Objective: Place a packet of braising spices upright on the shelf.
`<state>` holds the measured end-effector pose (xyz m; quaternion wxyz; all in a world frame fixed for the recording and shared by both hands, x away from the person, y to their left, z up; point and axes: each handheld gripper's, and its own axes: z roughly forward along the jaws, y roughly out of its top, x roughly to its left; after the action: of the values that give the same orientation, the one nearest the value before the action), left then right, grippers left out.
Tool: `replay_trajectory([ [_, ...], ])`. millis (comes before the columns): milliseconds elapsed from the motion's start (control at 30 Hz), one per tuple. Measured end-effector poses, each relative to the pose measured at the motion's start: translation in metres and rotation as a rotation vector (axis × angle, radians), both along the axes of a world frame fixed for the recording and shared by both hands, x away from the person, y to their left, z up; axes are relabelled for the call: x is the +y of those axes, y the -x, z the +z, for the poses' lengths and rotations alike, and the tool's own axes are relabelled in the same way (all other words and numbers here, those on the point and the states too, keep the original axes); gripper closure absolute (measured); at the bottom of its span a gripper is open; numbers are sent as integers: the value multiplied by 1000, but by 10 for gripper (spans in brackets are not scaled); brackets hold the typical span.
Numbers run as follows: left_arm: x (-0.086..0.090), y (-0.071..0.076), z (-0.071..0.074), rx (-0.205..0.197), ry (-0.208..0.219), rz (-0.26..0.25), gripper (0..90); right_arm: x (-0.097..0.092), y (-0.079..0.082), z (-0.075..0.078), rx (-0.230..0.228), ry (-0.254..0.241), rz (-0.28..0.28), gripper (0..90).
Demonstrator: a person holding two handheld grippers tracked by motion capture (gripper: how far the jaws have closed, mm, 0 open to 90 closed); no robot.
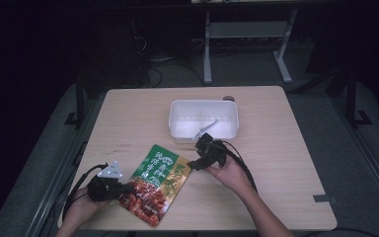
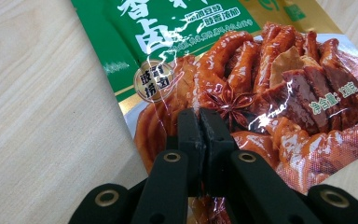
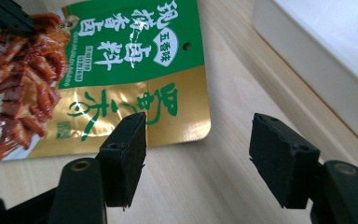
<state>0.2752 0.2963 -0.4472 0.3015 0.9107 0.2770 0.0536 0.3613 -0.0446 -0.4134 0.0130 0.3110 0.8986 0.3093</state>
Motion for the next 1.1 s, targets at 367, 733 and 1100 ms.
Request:
replay_trajectory([
  [367,-1,0,-2,-4,-16,-10,880,24,-23,-16,84,61,17,364],
  [733,0,-2,-3,2,-6,-10,878,35,-29,-30,177,50,45,410],
  [1100,-1,-2,-3,0,-4,-8,870,36,-23,-11,209,-41,77,553],
])
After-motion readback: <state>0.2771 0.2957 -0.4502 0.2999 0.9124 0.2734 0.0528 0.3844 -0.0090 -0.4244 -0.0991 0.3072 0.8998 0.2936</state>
